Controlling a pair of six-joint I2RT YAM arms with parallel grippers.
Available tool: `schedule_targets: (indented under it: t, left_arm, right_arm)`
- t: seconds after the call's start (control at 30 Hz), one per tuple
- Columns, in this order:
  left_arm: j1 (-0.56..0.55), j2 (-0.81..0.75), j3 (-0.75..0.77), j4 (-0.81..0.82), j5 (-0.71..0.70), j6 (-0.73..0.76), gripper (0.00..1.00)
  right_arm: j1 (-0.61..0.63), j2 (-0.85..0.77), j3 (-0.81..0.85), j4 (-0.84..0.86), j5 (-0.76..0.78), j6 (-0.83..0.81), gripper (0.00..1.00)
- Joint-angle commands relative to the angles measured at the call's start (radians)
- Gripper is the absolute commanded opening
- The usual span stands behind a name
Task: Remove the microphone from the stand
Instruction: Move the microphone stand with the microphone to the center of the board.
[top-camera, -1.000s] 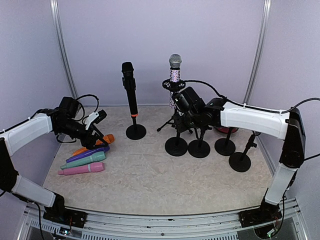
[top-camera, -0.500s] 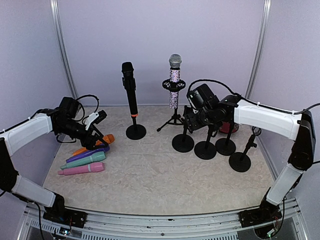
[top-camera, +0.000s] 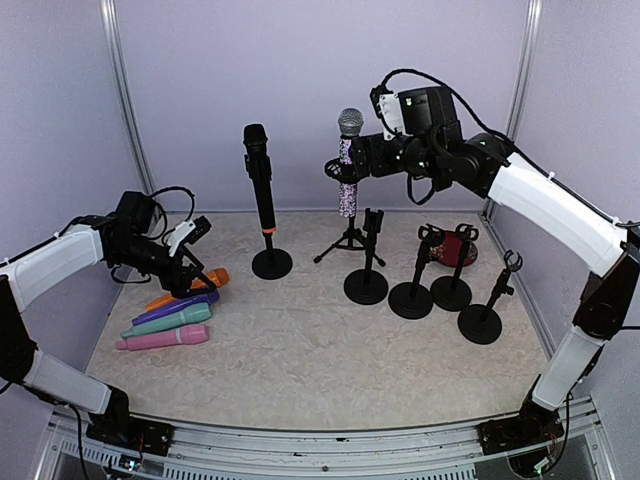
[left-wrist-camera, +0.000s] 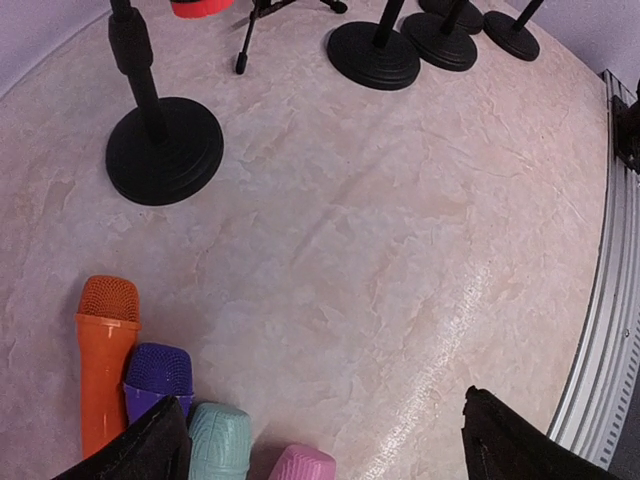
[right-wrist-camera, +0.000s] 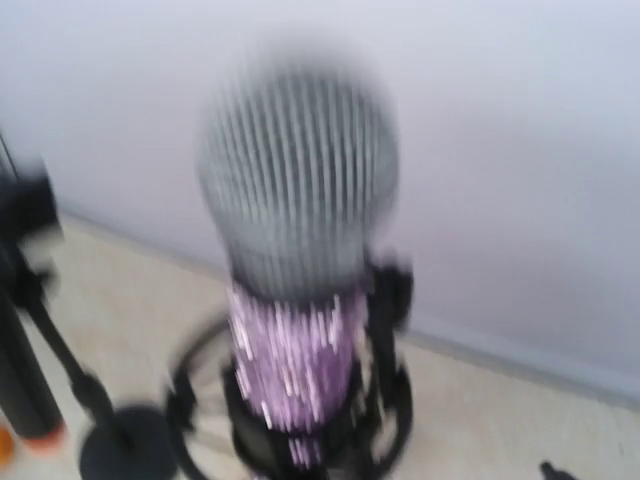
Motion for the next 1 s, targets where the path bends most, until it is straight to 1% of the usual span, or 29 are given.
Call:
schedule_targets:
  t: [0.0,0.13,0.2,0.37,0.53,0.6,0.73,0.97]
  left_arm:
    - [0.028,0.002,0.062,0.038,0.004,-0.073,0.93]
    - [0.049,0.008,0.086,0.054,0.006,-0.106,0.95]
    - [0.061,0.006,0.089,0.065,0.019,-0.117,0.95]
    - [0.092,0.009,0.092,0.085,0.038,-0.138,0.93]
    - [0.123,0.000,0.099,0.042,0.046,-0.112,0.92]
    - [0.140,-0.008,0.099,0.022,0.050,-0.098,0.92]
    - [0.159,-0.026,0.088,-0.001,0.060,-0.081,0.92]
    - [0.160,-0.051,0.076,-0.036,0.061,-0.055,0.92]
  right_arm:
    - [0.030,0.030,0.038,0.094,-0.011,-0.036,0.91]
    - [0.146,0.047,0.050,0.212,0.067,-0.121,0.87]
    - [0.203,0.091,0.096,0.223,0.079,-0.149,0.85]
    - [0.266,0.282,0.332,0.157,0.037,-0.148,0.85]
    - [0.241,0.488,0.566,0.087,0.018,-0.127,0.88]
    - [0.221,0.531,0.580,0.097,0.005,-0.113,0.89]
    - [0.174,0.561,0.551,0.139,-0.059,-0.081,0.89]
    - [0.147,0.581,0.501,0.296,-0.160,-0.129,0.89]
